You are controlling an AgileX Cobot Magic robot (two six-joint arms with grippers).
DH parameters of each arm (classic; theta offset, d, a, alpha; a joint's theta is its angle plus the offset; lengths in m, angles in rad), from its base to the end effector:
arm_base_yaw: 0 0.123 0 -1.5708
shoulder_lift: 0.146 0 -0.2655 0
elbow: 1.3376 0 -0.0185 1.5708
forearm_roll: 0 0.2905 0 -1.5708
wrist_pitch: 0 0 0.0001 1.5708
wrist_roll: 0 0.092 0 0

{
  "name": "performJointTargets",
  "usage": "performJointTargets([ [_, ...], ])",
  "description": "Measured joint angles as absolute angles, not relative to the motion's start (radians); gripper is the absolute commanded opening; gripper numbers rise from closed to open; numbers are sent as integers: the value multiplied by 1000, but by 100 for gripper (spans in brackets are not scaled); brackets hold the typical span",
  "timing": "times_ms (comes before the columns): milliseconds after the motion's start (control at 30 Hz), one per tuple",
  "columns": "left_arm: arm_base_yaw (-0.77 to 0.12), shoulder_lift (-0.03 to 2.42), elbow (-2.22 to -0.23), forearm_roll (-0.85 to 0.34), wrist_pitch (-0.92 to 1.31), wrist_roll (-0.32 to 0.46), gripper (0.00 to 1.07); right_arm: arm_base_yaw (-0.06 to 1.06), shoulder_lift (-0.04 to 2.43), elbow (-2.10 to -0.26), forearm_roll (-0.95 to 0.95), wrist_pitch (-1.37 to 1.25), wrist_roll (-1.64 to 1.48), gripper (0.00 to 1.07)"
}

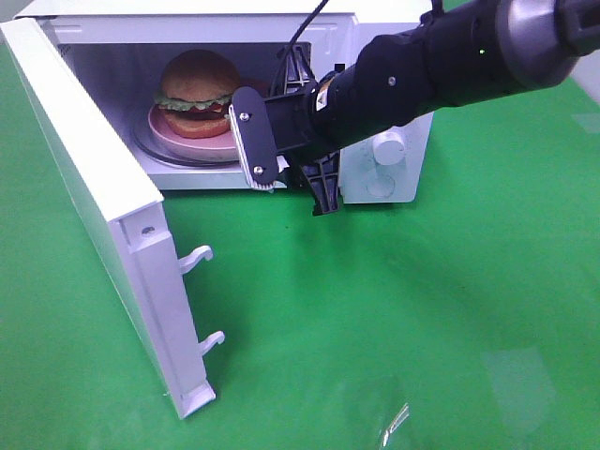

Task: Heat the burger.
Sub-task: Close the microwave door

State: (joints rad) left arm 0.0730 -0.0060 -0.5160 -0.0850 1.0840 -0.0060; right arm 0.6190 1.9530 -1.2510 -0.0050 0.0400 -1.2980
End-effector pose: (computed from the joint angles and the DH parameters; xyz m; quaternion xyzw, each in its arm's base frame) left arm 0.0467 -0.0035 0.2995 -0.0311 0.8522 -0.0250 0.5216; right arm 0.3703 0.2638 0.1438 -0.7353 0.5137 -0.1484 0.4165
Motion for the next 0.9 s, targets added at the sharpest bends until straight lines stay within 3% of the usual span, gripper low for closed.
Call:
performJointTargets([
  [633, 73, -6, -516, -85, 1084, -6, 92, 619, 1740, -955, -5, -35, -1022, 68],
  [900, 73, -6, -516, -85, 1084, -6, 92, 619, 1610, -837, -5, 11, -746, 68],
])
